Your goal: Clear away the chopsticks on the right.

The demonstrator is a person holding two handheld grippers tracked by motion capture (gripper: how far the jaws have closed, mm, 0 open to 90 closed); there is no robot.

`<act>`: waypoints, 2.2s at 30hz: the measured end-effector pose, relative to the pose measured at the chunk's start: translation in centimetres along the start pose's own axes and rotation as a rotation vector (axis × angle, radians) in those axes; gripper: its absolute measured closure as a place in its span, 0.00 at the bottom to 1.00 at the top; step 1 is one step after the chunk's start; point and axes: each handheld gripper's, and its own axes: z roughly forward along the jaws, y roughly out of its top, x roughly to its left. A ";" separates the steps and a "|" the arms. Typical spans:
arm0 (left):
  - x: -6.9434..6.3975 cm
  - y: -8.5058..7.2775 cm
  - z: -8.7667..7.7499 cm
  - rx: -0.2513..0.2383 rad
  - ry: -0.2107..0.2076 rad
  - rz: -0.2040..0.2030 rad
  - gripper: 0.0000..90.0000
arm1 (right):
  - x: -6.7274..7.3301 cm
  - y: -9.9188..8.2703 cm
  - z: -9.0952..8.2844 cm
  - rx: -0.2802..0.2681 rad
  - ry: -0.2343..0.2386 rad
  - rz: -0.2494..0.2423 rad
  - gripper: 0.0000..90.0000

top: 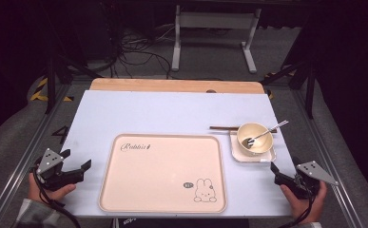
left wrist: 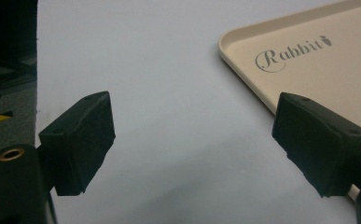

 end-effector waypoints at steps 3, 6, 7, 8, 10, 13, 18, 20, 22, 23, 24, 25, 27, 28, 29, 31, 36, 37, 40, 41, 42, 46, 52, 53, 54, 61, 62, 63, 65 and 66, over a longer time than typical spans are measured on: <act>-0.3 -0.2 0.0 0.007 -0.012 0.032 0.16 | -0.1 0.1 -0.1 -0.002 0.007 0.005 0.20; -0.8 -0.3 0.2 0.003 -0.036 0.068 0.17 | -0.2 0.4 0.0 -0.008 0.030 0.011 0.21; -0.8 -0.3 0.2 0.003 -0.036 0.068 0.17 | -0.2 0.4 0.0 -0.008 0.030 0.011 0.21; -0.9 -0.3 0.2 0.003 -0.045 0.075 0.17 | -0.2 0.5 0.1 -0.006 0.041 0.011 0.23; -1.2 -0.5 0.3 0.010 -0.056 0.096 0.17 | -0.4 0.7 0.3 -0.007 0.050 0.024 0.27; -1.3 -0.6 0.2 0.015 -0.062 0.106 0.18 | -0.8 0.9 0.3 -0.007 0.058 0.046 0.34; -1.4 -0.6 0.1 0.006 -0.055 0.107 0.20 | -1.8 1.7 0.2 -0.017 0.085 0.092 0.54; -1.4 -0.6 0.3 0.011 -0.062 0.109 0.20 | -2.2 2.1 0.3 -0.019 0.080 0.090 0.63; -1.5 -0.6 0.3 0.010 -0.056 0.115 0.21 | -2.6 2.5 0.6 -0.004 0.074 0.080 0.71; -1.5 -0.6 0.3 0.010 -0.061 0.117 0.21 | -2.7 2.6 0.9 0.003 0.079 0.081 0.74; -1.5 -0.6 0.3 0.013 -0.062 0.119 0.21 | -2.8 2.9 1.2 0.013 0.085 0.082 0.77; -1.5 -0.6 0.4 0.017 -0.060 0.125 0.21 | -2.8 3.0 1.4 0.022 0.085 0.073 0.79; -1.6 -0.6 0.5 0.027 -0.063 0.129 0.22 | -2.9 3.5 2.2 0.047 0.073 0.036 0.86; -1.6 -0.6 0.5 0.025 -0.061 0.129 0.22 | -2.9 3.8 2.5 0.054 0.073 0.031 0.88; -1.6 -0.6 0.5 0.023 -0.060 0.129 0.22 | -2.8 4.1 3.0 0.066 0.078 0.023 0.90; -1.6 -0.6 0.5 0.023 -0.060 0.130 0.22 | -2.7 4.3 3.3 0.072 0.080 0.014 0.92; -1.6 -0.6 0.6 0.027 -0.057 0.131 0.22 | -2.3 5.6 5.1 0.117 0.079 0.000 0.98; -1.6 -0.6 0.6 0.027 -0.060 0.129 0.22 | -2.3 5.6 5.3 0.125 0.077 0.002 0.98; -1.6 -0.6 0.6 0.025 -0.067 0.132 0.22 | -2.3 5.4 5.7 0.144 0.099 0.014 1.00; -1.6 -0.6 0.6 0.024 -0.069 0.133 0.22 | -2.3 5.4 5.9 0.150 0.101 0.019 1.00; -1.6 -0.6 0.6 0.024 -0.070 0.133 0.22 | -2.2 5.4 6.0 0.151 0.096 0.014 1.00; -1.7 -0.6 0.7 0.033 -0.083 0.141 0.22 | -2.3 5.6 6.3 0.143 0.098 0.023 1.00; -1.7 -0.5 0.7 0.034 -0.088 0.142 0.22 | -2.0 5.1 7.0 0.164 0.131 0.047 1.00; -1.7 -0.5 0.7 0.032 -0.089 0.139 0.22 | -1.9 5.1 7.0 0.162 0.127 0.040 1.00; -1.7 -0.5 0.7 0.034 -0.087 0.141 0.22 | -1.7 5.2 7.0 0.166 0.132 0.042 1.00; -1.7 -0.6 0.7 0.032 -0.091 0.144 0.22 | -1.4 5.6 7.3 0.166 0.130 -0.008 1.00; -1.8 -0.5 0.7 0.021 -0.093 0.144 0.23 | -1.6 5.6 7.3 0.160 0.130 -0.002 1.00; -1.8 -0.5 0.6 0.015 -0.093 0.150 0.23 | -1.9 5.8 7.3 0.154 0.131 0.011 1.00; -1.9 -0.4 0.5 0.008 -0.090 0.154 0.24 | -2.5 6.1 7.5 0.138 0.122 0.028 1.00; -1.9 -0.4 0.5 0.005 -0.093 0.153 0.24 | -2.9 6.3 7.6 0.132 0.124 0.036 1.00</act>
